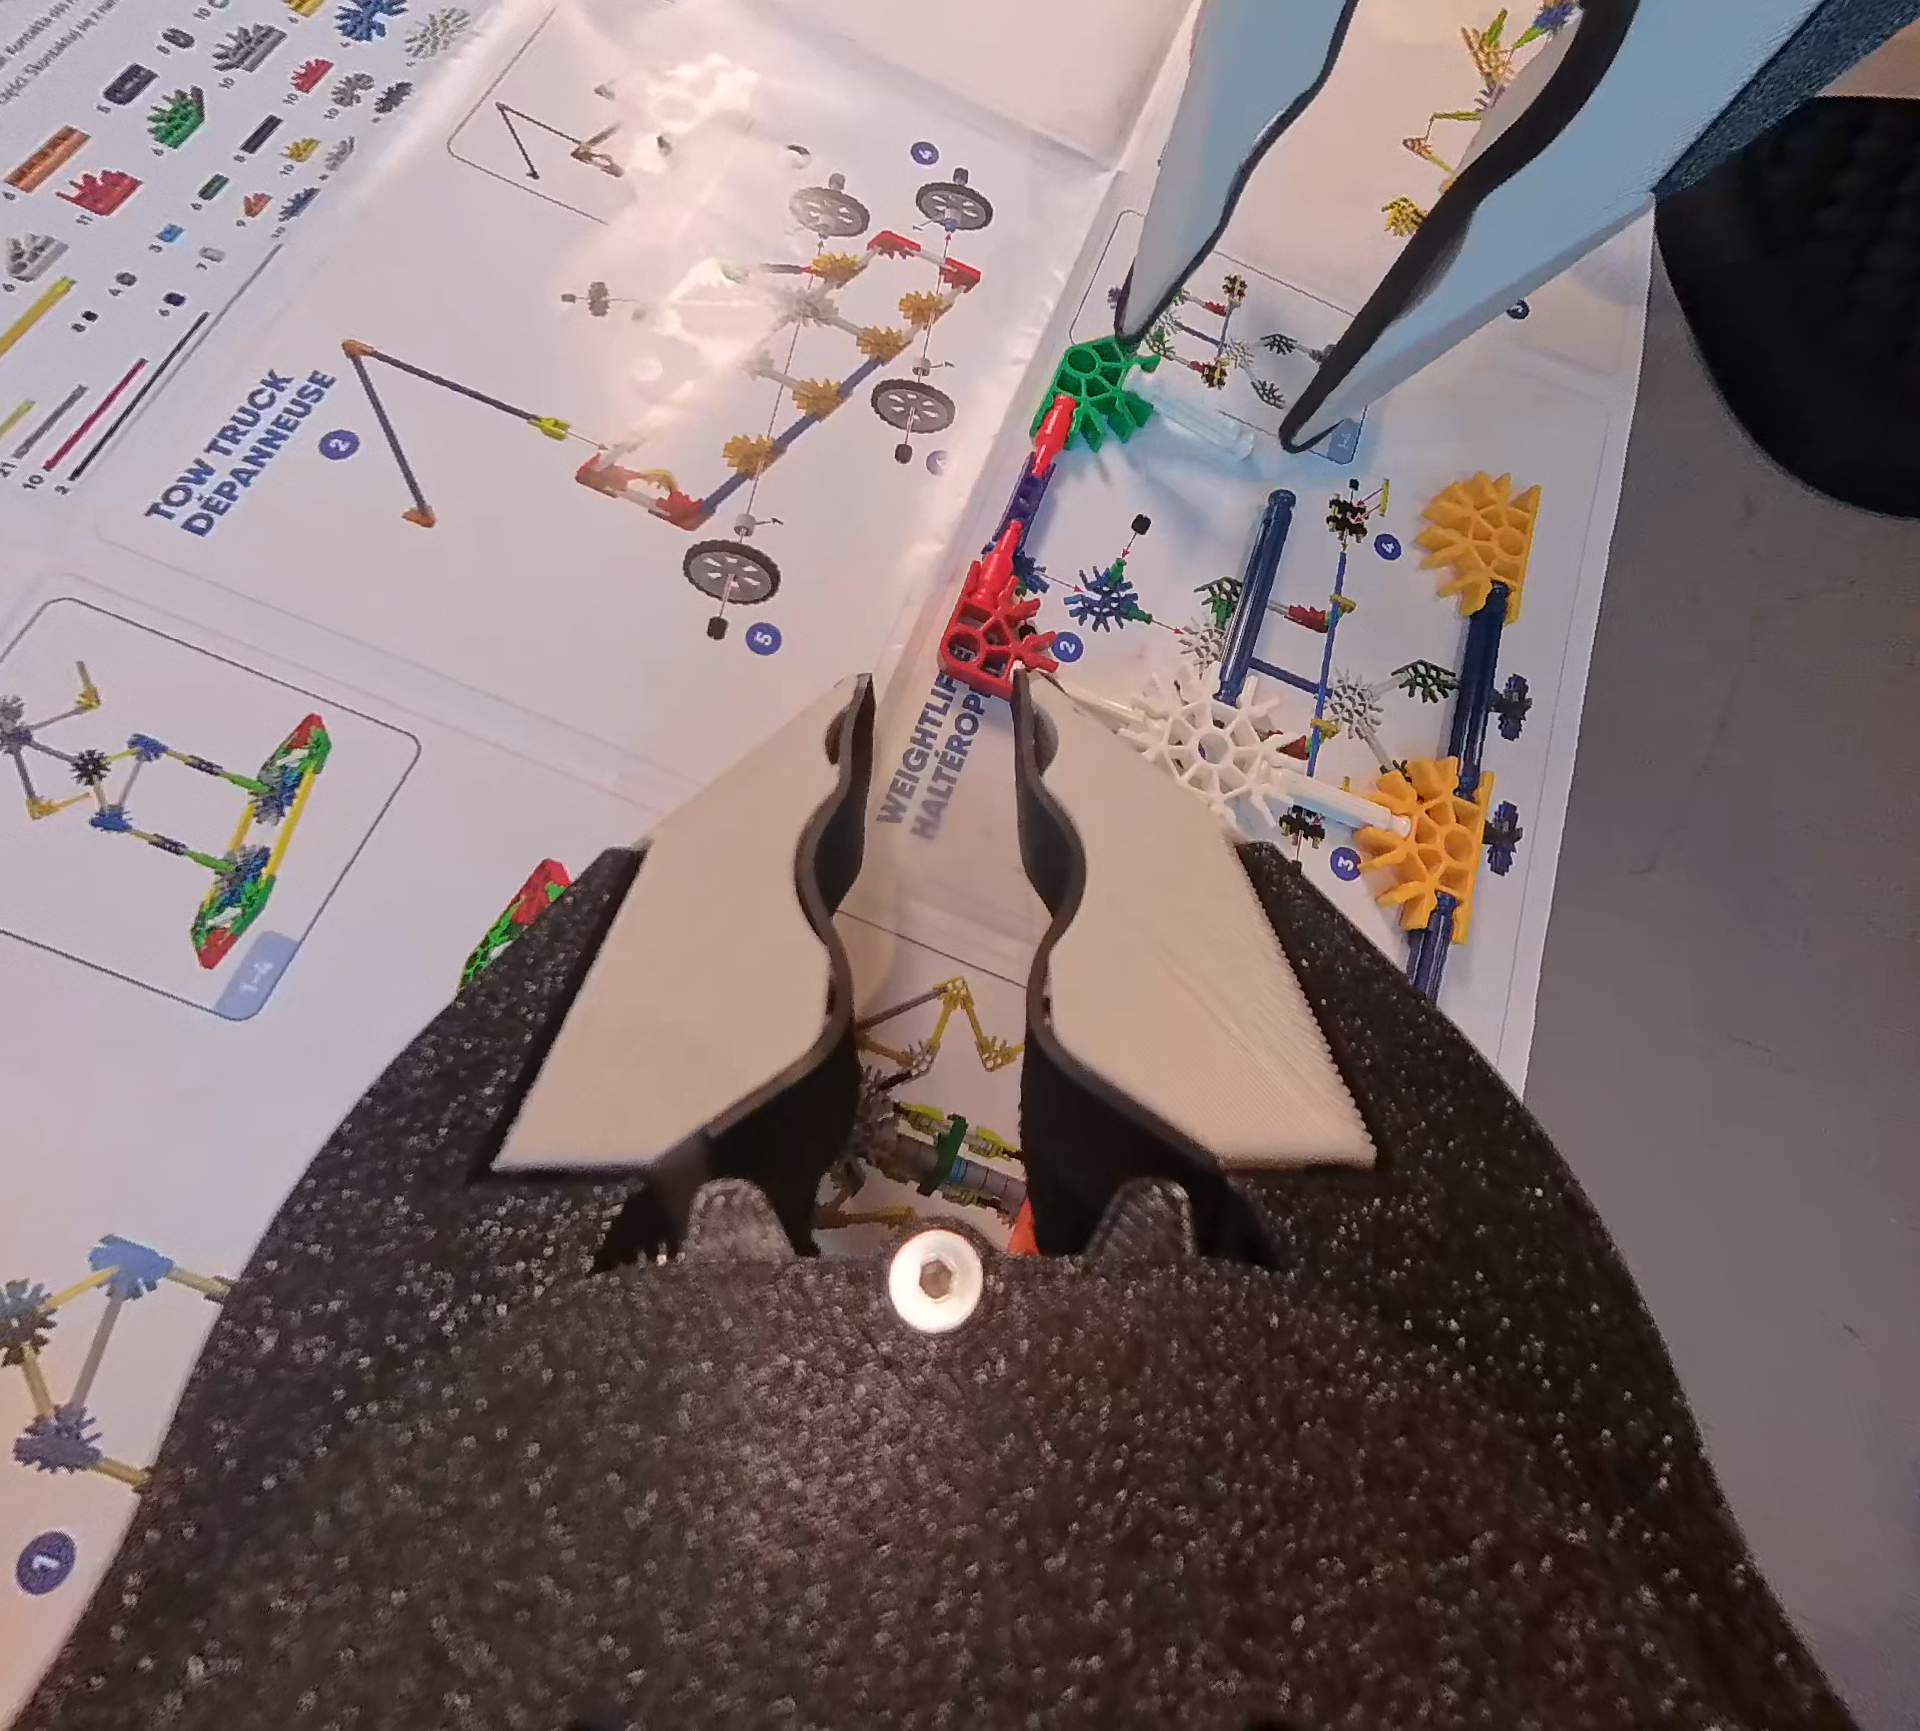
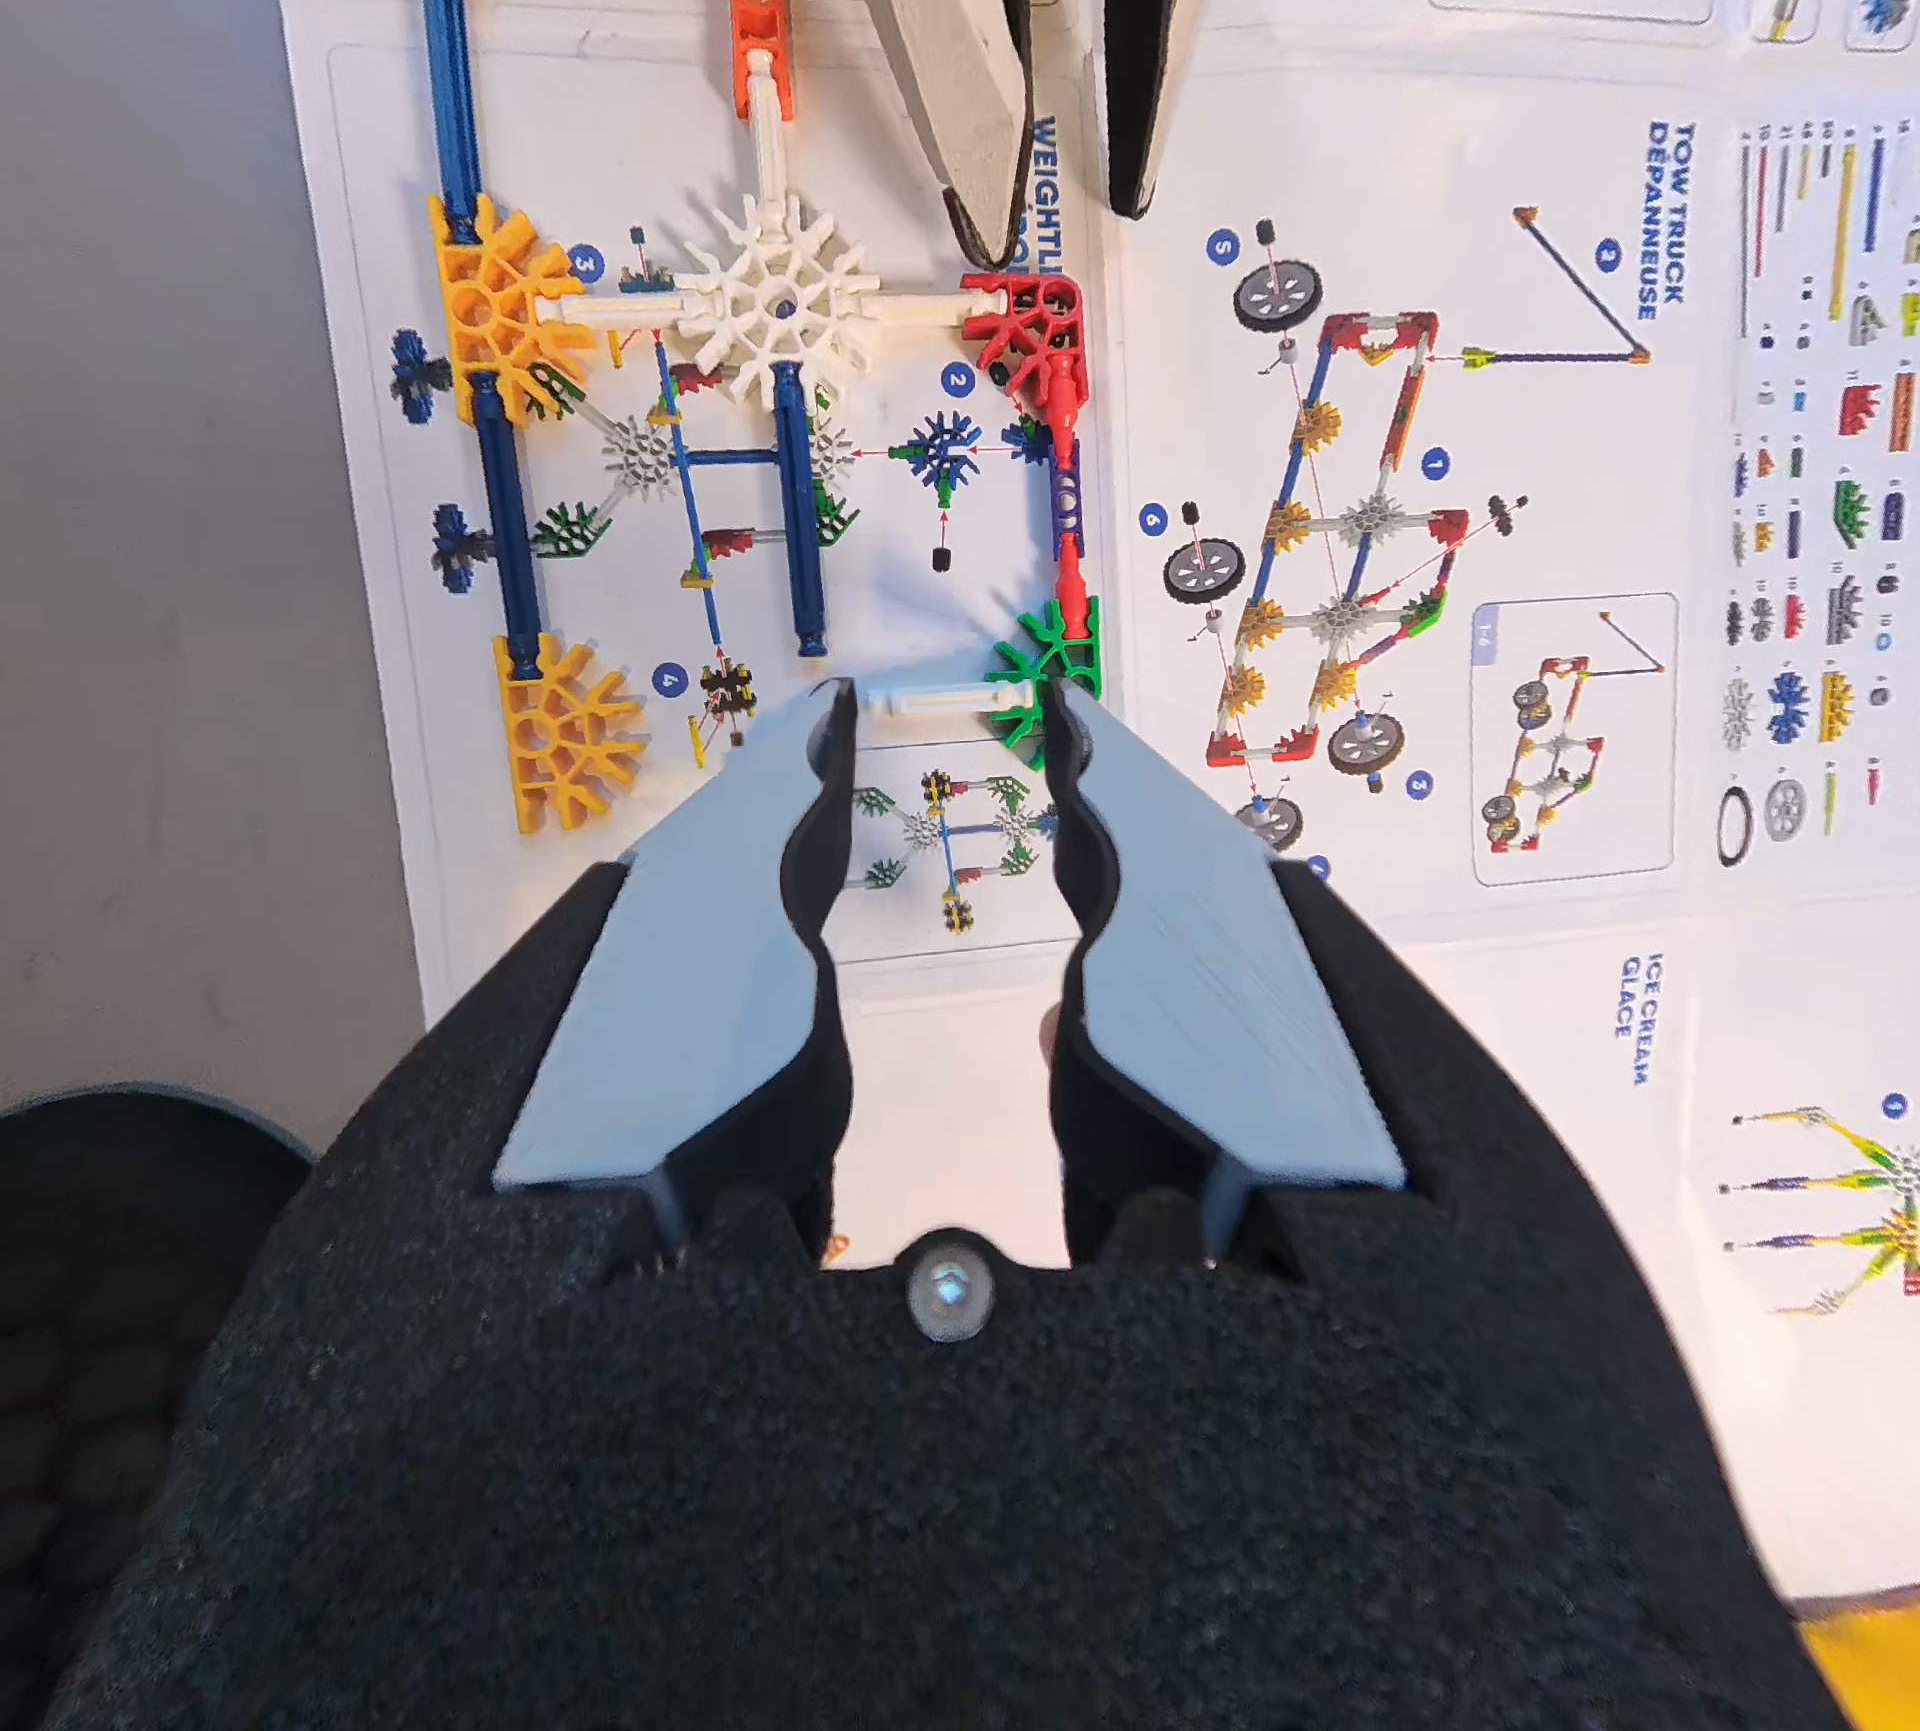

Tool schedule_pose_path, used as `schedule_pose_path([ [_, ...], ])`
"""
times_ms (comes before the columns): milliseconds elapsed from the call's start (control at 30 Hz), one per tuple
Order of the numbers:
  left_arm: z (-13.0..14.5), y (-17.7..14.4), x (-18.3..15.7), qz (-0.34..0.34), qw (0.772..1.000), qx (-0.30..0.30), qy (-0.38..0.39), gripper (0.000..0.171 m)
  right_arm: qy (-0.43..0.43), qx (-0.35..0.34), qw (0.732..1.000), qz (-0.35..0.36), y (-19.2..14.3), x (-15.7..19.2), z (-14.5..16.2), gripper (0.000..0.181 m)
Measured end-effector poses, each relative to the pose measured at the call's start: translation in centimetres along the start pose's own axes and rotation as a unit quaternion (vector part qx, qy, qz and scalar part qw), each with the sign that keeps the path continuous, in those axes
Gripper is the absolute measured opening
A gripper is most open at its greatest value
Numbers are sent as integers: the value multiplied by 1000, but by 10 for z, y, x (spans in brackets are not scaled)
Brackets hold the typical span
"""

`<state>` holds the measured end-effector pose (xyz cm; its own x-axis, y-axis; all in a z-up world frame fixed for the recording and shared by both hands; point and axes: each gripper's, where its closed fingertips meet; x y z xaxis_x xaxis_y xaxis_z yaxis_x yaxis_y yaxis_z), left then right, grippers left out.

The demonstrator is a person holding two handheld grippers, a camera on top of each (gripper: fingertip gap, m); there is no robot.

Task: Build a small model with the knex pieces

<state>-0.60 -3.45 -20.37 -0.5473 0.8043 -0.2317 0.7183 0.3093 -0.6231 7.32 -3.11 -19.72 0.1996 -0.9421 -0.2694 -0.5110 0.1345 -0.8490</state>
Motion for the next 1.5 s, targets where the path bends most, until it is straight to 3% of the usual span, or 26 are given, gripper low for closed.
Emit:
schedule_pose_path([
  [200, 0, 0, 0, -1, 1000, 1, 1, 23, 23, 11, 1000, 14, 2, -5, 1, 0],
  [467, 2, 1, -1, 1, 1000, 7, 3, 22, 35, 42, 998, 6, 8, -6, 6, 0],
  [933, 4, 3, -8, 13, 1000, 14, 13, 9, 4, 162, 985, -64, 13, -4, 11, 2],
  [1133, 4, 3, -7, 16, 1000, 13, 6, 7, 9, 149, 985, -87, 15, -4, 5, 0],
  [1267, 5, 3, -6, 22, 1000, 14, -1, 10, -8, 126, 990, -61, 13, -6, 6, 0],
  [1400, 6, 3, -7, 19, 1000, 16, 3, 11, 80, 21, 996, -38, -5, -14, -8, 7],
  [1500, 6, 3, -7, 22, 1000, 16, 1, 11, 104, -29, 994, 21, -16, -24, -1, 18],
])
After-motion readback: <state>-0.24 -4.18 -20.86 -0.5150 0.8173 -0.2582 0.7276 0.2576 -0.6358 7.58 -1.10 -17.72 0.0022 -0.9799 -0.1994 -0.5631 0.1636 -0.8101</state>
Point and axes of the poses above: each gripper's, where its closed fingertips meet, y out along the fingers, z out of its underside, x = y × z across the jaws, and after that the axes turned 8 degrees about z, right-handed
